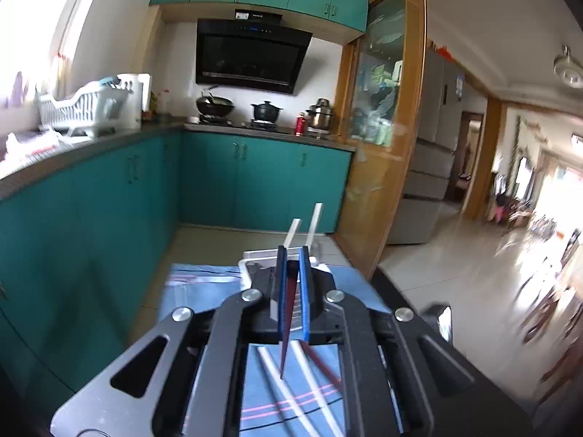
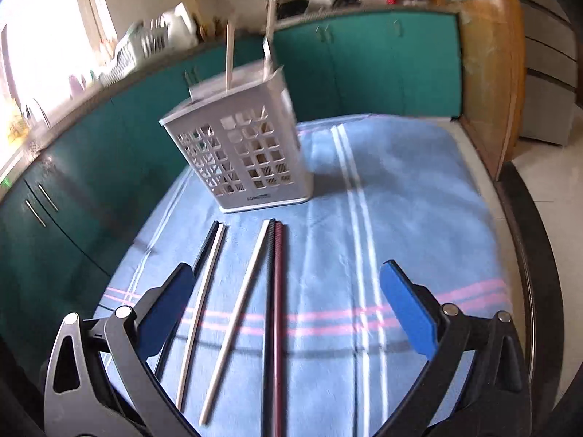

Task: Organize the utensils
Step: 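Carry the red chopstick above the caddy with the left tool while the right tool grasps another red chopstick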

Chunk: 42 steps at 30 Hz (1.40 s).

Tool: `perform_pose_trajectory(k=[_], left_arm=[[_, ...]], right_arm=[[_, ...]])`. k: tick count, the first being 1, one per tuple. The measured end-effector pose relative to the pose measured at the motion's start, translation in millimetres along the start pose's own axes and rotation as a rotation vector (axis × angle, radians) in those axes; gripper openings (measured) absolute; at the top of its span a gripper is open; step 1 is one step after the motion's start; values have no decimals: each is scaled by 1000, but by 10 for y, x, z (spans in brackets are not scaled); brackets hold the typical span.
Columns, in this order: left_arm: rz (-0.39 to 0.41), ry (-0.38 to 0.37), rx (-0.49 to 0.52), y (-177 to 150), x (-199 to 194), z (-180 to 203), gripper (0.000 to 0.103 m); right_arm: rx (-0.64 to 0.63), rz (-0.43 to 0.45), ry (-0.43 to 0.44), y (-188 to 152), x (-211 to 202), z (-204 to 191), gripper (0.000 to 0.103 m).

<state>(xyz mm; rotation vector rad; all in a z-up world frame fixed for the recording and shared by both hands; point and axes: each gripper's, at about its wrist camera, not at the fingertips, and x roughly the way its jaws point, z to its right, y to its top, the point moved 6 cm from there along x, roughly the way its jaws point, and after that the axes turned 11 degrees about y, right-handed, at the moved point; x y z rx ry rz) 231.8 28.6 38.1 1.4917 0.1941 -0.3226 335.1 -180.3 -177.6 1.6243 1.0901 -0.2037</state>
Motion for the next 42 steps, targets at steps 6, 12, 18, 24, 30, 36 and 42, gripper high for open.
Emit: perform_pose_trajectory(k=[6,12,18,24,30,36,42], left_arm=[[11,66,0,85,-176,-325,6],[-17,65,-45,68,-72,-633,6],[-33,60,-88,17,-32,-827,6],[-42,61,-98,26,10,-874,6],[-46,58,-90,30,11,-825,6],[-51,55,-84,46,28,-816,6],[-56,56,-81,30,51,-816,6]], right_arm=[[-105,-209,-198,182,837,93,73],[-166,-255,-277,135,1128,50,70],[-152,-190,-294,223,1049,37,67],[-167,-237,-322,228,1098,78,67],[-176,-245,-327,177,1122,93,67],[-244,-254,-390,135,1116,-50,67],[-195,-273,-365,72,1112,101,67]])
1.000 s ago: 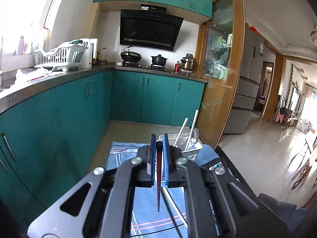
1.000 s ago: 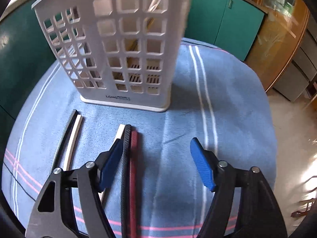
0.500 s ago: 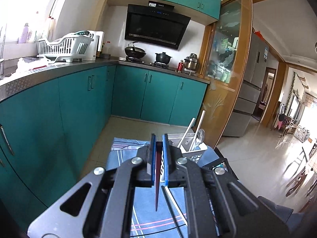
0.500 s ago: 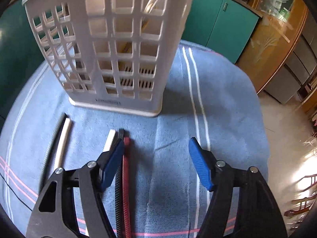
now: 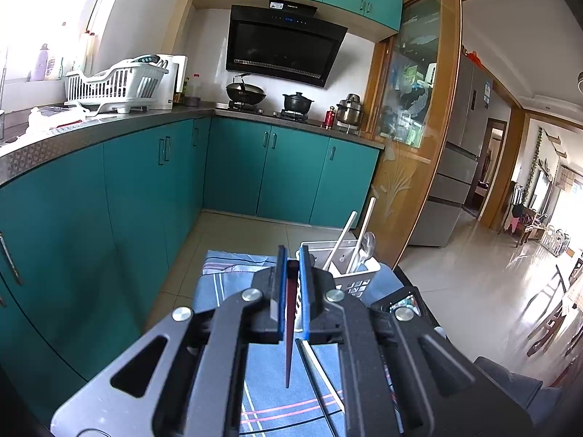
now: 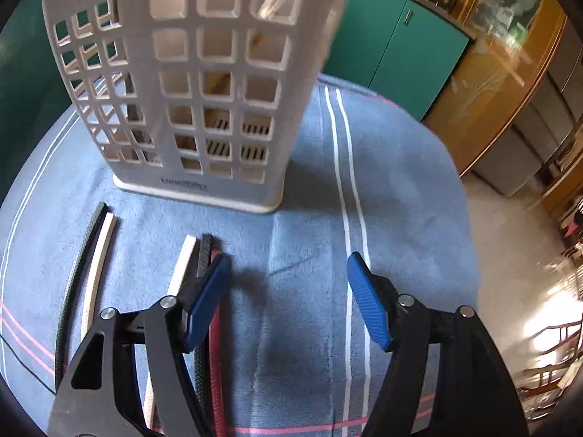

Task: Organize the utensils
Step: 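Carry the red chopstick above the caddy with the left tool while the right tool grasps another red chopstick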

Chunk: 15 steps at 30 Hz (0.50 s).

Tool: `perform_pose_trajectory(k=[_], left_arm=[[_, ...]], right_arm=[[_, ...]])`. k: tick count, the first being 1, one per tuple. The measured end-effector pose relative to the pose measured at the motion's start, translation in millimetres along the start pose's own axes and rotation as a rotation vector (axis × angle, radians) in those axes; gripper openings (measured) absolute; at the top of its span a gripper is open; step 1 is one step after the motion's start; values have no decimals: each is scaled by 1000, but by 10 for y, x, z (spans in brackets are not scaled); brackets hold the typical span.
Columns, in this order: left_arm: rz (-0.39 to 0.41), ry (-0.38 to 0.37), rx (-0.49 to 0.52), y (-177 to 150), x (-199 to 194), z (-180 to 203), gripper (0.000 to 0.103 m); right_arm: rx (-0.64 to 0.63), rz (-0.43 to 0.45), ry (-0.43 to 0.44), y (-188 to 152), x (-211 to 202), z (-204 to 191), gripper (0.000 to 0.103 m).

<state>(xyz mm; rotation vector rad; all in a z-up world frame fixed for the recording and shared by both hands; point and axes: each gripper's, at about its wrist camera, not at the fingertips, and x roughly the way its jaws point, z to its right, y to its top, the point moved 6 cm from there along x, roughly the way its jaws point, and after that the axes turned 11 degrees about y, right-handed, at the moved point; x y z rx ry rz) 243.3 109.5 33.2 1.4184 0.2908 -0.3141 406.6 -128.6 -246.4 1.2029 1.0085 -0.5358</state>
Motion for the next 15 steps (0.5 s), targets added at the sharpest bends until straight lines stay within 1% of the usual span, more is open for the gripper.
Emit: perform_pose_trajectory(k=[3,8,11,15], left_arm=[[-2,1,-2,2,15,-20,6],[-4,0,3,-1,26,-12,6],[-6,-1,2,2,49,-21,6],[-5,-1,2,1,41,-14,6]], right_arm=[[-6,32,-3,10,-38,-12,67],[11,64,44,9,-211,-70,67],[-17,30,45,-62,-190,-116,67],[-39,19,41,-127,-176,-170,67]])
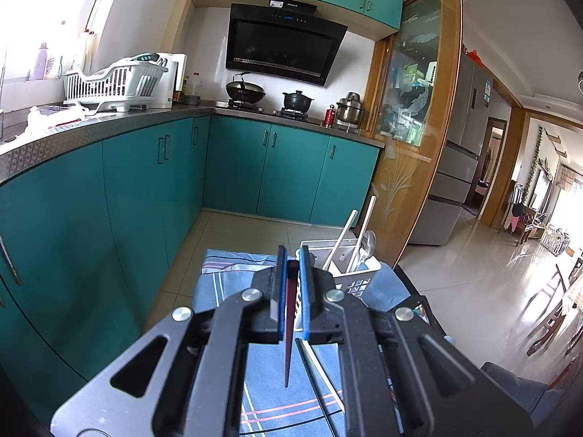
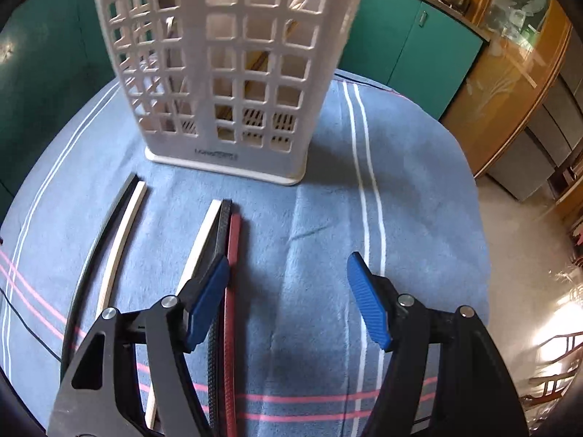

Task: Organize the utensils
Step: 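Carry the red chopstick above the caddy with the left tool while the right tool grasps another red chopstick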

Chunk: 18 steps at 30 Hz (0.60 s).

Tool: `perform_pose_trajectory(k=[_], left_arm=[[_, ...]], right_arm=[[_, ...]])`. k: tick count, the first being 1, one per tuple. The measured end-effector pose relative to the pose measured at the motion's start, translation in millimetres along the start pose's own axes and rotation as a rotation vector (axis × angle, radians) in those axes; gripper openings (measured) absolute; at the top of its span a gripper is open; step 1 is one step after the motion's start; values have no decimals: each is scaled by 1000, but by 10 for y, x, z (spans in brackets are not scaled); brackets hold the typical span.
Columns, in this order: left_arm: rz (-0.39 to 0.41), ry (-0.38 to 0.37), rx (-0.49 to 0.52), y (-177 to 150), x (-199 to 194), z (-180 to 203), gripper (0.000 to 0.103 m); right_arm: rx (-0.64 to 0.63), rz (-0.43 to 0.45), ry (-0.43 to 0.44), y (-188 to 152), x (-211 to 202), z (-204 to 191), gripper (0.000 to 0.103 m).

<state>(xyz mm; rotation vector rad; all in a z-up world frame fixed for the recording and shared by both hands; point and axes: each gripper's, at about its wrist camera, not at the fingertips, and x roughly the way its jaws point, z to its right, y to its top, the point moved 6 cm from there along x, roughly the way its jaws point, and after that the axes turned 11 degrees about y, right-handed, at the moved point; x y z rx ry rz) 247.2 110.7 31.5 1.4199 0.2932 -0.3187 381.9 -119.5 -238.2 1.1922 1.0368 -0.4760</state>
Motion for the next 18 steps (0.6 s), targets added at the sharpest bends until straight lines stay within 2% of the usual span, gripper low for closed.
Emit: perform_pose_trajectory(k=[4,9,11,13,16,18], left_arm=[[-3,0,6,-6,18,0,6],[-8,-2,11,-15,54,-2,6],[-10,-2,13,-16,63,1,6],[-12,-2,18,-24,75,2,6],[-15,-2,25,-38,89,16,6],[-19,-1,27,-35,112,14,6]], right_arm=[[-29,-13,-30,-48,29,-38,67],[-66,-10,-56,69,99,-78,67],[-18,-21,-14,154,159,-58,59],[36,-52,48,233,209,-62,35],[21,-84,67,310,251,-171,16],[29,-96,87,368,268,-214,9]])
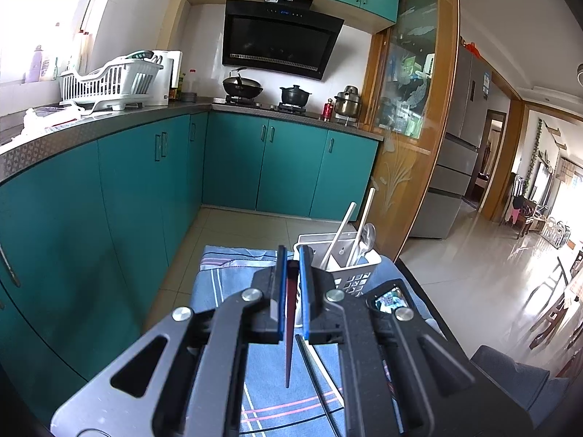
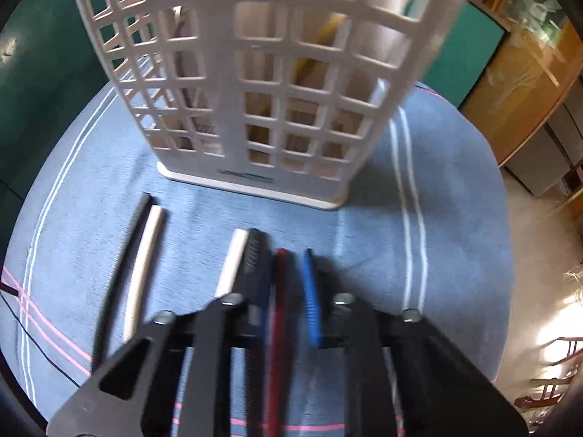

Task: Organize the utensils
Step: 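Carry the red chopstick above the caddy with the left tool while the right tool grasps another red chopstick, then insert the red chopstick into the caddy with the right tool and release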

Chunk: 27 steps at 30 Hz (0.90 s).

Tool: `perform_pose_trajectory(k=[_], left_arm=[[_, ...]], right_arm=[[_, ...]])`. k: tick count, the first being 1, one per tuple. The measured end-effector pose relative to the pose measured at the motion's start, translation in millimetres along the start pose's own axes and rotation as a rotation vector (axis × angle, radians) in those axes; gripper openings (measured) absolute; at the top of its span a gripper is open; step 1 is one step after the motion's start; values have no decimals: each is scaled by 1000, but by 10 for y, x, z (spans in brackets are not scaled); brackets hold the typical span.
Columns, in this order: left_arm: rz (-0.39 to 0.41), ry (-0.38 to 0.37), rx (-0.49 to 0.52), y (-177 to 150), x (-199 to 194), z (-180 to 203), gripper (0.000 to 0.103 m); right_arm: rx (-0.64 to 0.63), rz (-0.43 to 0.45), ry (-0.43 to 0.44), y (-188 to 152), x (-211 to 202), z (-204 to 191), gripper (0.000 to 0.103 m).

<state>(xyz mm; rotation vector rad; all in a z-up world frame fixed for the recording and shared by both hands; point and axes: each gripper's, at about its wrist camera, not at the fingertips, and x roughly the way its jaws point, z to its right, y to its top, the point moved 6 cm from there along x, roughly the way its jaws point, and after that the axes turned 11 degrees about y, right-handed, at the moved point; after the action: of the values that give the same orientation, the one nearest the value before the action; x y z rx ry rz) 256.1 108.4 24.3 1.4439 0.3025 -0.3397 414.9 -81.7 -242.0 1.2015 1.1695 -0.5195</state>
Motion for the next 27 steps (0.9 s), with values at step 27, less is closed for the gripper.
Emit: perform_pose_trajectory(k=[27], left_arm=[[-57,-44,132,-162,-98,485,6]], right_arm=[[45,549,218,-855,-2809,-111,7]])
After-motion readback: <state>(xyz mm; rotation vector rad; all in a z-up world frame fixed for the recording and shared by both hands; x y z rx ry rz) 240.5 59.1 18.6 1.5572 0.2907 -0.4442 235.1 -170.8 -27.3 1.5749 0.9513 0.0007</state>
